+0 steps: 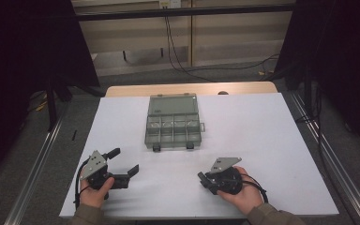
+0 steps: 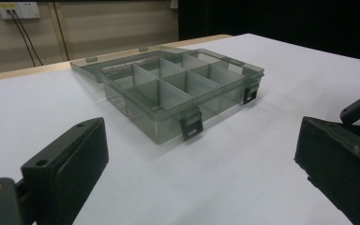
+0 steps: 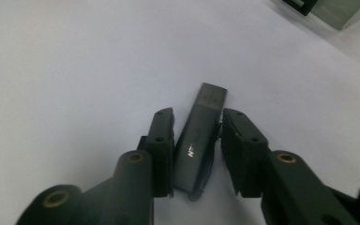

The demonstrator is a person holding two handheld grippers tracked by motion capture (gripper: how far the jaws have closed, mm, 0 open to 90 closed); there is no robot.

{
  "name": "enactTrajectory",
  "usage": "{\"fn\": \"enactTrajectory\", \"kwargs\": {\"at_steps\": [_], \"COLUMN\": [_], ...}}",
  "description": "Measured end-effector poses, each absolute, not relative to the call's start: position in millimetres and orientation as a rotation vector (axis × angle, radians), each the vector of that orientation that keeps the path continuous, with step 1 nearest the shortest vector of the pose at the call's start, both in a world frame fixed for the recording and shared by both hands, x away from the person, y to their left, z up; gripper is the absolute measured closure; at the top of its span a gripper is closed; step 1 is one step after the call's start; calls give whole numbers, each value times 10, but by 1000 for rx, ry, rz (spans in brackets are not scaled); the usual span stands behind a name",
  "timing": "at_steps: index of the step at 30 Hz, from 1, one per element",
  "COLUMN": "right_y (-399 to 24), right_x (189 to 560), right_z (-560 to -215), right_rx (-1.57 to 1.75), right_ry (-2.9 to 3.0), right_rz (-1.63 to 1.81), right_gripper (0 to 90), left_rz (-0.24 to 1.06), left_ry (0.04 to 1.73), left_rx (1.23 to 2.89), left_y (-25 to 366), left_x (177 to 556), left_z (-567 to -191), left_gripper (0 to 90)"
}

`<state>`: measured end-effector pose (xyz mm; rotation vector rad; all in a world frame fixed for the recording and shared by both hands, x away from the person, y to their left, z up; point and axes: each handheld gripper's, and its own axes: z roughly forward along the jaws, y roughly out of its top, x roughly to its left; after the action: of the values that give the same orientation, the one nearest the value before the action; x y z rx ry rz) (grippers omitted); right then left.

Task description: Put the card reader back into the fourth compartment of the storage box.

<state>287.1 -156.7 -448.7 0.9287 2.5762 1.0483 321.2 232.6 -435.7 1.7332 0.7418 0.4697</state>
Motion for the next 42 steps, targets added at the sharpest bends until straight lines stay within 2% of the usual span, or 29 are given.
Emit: {"fn": "enactTrajectory", "kwargs": {"at_steps": [6, 11, 16, 21, 33, 42], "right_y": [-1543, -1559, -1580, -1530, -1593, -1676], "right_x": [2876, 2868, 2876, 2870, 2978, 3099], "right_z": [-4474, -4469, -4475, -4458, -4439, -4239], "right_rx": [925, 925, 934, 915, 1005, 1045], "right_ry": [2595, 2590, 2597, 2610, 2639, 2587], "right_rz": [1033, 1022, 1027, 989, 1060, 1136], "right_gripper": [729, 653, 672, 733, 736, 736], "left_rz": [469, 473, 470, 479, 470, 474], "left_ry": [739, 741, 742, 753, 743, 753], "left_rx": [1735, 1734, 1735, 1720, 1726, 1711], "left_y": [2325, 2336, 2334, 2353, 2328, 2359], "left_x": [3213, 3213, 3214, 3210, 3207, 3205], "left_z": [-4358, -4357, -4362, -4352, -4366, -4361], "left_gripper": [32, 32, 32, 33, 32, 33]}}
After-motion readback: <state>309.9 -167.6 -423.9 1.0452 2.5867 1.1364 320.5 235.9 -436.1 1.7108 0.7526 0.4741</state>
